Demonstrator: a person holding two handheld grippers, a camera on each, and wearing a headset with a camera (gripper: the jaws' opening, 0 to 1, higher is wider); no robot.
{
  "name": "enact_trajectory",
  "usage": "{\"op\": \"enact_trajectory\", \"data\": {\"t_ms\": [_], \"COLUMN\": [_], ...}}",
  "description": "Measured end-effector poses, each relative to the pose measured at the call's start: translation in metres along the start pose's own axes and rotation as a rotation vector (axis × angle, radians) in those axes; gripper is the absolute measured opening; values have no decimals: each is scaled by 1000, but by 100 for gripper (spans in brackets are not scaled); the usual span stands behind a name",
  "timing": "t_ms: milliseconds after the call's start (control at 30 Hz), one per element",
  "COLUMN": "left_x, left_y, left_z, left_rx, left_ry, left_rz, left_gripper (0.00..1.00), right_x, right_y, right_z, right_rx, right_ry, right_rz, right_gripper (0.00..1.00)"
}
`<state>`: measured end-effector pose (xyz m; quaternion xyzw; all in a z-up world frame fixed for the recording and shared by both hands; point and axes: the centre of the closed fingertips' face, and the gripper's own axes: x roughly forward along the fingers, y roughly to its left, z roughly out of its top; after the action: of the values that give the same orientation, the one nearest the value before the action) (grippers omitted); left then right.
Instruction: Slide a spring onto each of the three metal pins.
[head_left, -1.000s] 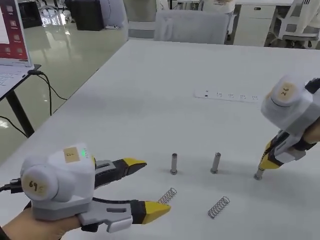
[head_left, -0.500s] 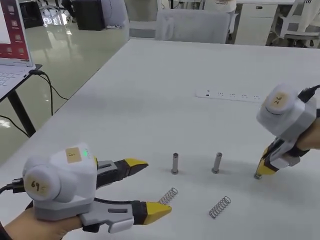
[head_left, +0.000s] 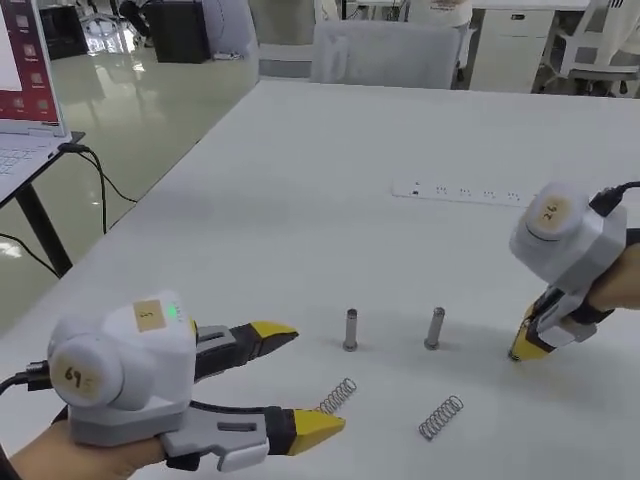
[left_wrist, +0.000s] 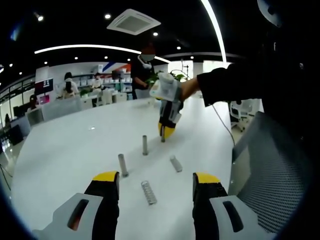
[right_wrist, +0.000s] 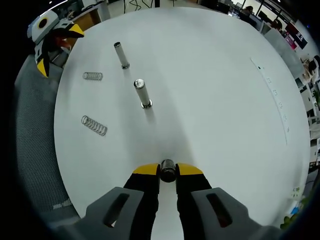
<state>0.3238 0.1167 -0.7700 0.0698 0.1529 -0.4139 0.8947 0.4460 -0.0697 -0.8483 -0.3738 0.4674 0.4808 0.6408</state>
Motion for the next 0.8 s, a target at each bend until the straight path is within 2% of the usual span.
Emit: {"op": "enact_trajectory", "data": {"t_ms": [267, 567, 800], "left_x": [0, 0, 1], "left_y": [-1, -3, -4], "left_z": [0, 0, -1], "left_rx": [2, 5, 8], "left_ry": [2, 1, 0], "left_rz": [-3, -8, -15], "left_gripper": [54, 54, 54], "right_x": [-4, -20, -28], "right_y": [0, -1, 10], "right_z": [-4, -14, -21], "right_rx": [-7, -8, -9], "right_ry": [-4, -12, -17], "right_rz": [-11, -48, -53], "right_gripper": [16, 19, 19]}}
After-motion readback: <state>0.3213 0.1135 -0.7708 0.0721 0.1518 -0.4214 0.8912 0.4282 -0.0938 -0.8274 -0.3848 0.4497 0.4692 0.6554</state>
